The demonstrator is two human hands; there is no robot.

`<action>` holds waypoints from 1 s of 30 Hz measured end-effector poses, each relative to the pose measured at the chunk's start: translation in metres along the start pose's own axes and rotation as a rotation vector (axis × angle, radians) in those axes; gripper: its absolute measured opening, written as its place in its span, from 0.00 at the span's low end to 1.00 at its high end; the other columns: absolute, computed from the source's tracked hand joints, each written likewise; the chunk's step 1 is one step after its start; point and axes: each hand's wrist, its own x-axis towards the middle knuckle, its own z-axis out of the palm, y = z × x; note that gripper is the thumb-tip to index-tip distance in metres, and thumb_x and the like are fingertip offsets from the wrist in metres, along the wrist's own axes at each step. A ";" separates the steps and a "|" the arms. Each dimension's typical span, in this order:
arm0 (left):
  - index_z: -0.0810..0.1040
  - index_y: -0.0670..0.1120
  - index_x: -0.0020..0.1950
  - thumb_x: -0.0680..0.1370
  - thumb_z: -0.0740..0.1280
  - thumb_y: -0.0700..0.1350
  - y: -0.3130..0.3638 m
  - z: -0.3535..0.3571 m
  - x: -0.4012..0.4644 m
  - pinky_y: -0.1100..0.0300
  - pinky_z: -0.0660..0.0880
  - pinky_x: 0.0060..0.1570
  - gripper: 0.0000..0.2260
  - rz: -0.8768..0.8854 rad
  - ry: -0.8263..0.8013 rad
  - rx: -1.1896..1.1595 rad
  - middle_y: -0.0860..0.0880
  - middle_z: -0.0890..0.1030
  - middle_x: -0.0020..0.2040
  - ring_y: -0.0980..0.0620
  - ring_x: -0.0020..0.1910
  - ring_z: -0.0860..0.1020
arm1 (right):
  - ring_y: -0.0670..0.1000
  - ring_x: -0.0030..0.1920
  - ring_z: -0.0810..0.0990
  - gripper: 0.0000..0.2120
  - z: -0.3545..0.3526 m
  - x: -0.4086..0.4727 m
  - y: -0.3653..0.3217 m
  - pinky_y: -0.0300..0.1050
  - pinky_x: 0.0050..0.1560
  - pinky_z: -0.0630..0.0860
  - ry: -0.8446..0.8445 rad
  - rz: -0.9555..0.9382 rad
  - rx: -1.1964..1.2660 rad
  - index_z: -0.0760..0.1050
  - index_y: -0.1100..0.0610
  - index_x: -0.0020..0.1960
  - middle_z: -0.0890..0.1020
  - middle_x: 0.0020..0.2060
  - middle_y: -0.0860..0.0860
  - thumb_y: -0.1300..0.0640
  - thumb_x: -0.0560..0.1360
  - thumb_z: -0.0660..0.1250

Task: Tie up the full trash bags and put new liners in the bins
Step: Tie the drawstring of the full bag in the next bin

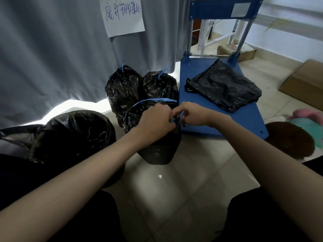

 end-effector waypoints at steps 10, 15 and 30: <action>0.83 0.52 0.41 0.72 0.73 0.50 -0.018 -0.027 0.007 0.58 0.74 0.38 0.03 -0.056 0.170 -0.151 0.55 0.80 0.36 0.54 0.39 0.79 | 0.56 0.42 0.76 0.08 0.007 0.011 -0.010 0.45 0.44 0.69 0.268 -0.111 0.006 0.83 0.61 0.48 0.79 0.44 0.60 0.58 0.73 0.73; 0.85 0.54 0.41 0.73 0.72 0.52 -0.021 -0.038 0.008 0.58 0.74 0.40 0.04 -0.030 0.225 -0.203 0.57 0.81 0.38 0.57 0.38 0.78 | 0.55 0.42 0.74 0.07 0.013 0.017 -0.008 0.46 0.44 0.69 0.254 -0.077 -0.105 0.80 0.62 0.42 0.77 0.44 0.59 0.58 0.73 0.73; 0.85 0.49 0.41 0.75 0.71 0.46 -0.037 -0.060 0.015 0.73 0.68 0.34 0.05 -0.166 0.389 -0.526 0.58 0.80 0.33 0.62 0.31 0.75 | 0.58 0.42 0.81 0.08 0.015 0.030 0.013 0.48 0.44 0.80 0.215 0.123 0.010 0.83 0.63 0.46 0.83 0.40 0.60 0.57 0.72 0.74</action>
